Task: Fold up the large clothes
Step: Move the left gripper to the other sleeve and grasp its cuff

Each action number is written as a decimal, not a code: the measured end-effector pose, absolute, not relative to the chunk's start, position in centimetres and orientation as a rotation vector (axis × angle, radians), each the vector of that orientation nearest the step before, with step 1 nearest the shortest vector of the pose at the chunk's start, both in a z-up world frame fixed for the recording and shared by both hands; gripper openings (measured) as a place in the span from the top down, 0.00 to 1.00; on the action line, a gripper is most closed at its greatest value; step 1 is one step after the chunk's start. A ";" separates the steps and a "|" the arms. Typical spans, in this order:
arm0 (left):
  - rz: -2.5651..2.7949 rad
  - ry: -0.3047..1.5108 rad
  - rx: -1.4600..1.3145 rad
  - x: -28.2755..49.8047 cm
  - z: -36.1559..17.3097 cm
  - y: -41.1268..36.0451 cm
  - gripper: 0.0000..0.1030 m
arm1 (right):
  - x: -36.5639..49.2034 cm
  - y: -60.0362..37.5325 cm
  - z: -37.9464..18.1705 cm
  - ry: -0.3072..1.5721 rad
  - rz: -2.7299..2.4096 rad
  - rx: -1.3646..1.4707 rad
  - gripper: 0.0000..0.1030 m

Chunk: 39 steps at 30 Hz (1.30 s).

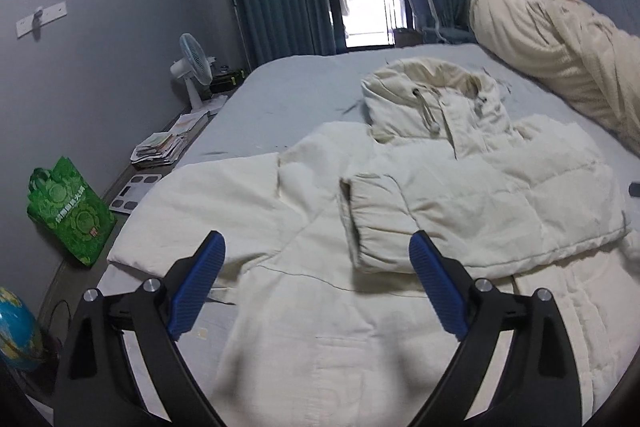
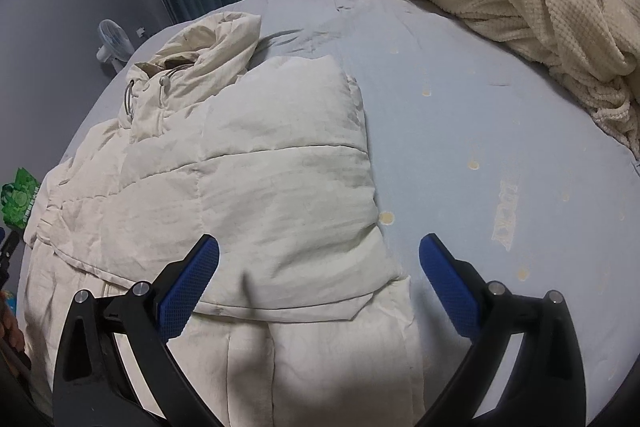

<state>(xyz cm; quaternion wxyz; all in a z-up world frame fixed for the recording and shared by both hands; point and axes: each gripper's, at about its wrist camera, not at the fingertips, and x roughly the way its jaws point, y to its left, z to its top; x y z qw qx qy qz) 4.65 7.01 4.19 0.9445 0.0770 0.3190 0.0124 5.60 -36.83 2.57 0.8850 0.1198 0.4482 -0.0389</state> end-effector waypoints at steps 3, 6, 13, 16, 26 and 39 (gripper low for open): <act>0.038 0.639 0.105 4.7 4.5 8.3 0.13 | 5.5 -36.7 2.7 0.924 -0.076 0.246 0.06; 0.052 0.619 0.064 4.7 4.6 9.4 0.13 | 5.4 -36.5 3.0 0.910 -0.072 0.246 0.06; 0.034 0.617 0.054 5.3 4.6 10.9 0.13 | 5.2 -36.7 3.0 0.909 -0.073 0.256 0.06; 0.021 0.633 0.081 5.9 4.6 11.5 0.13 | 5.2 -36.7 3.0 0.913 -0.071 0.258 0.06; 0.082 0.663 0.043 7.3 4.2 14.8 0.13 | 5.1 -36.3 3.1 0.908 -0.060 0.253 0.06; 0.134 0.691 0.025 8.5 3.7 17.2 0.13 | 5.2 -36.1 3.3 0.904 -0.059 0.252 0.06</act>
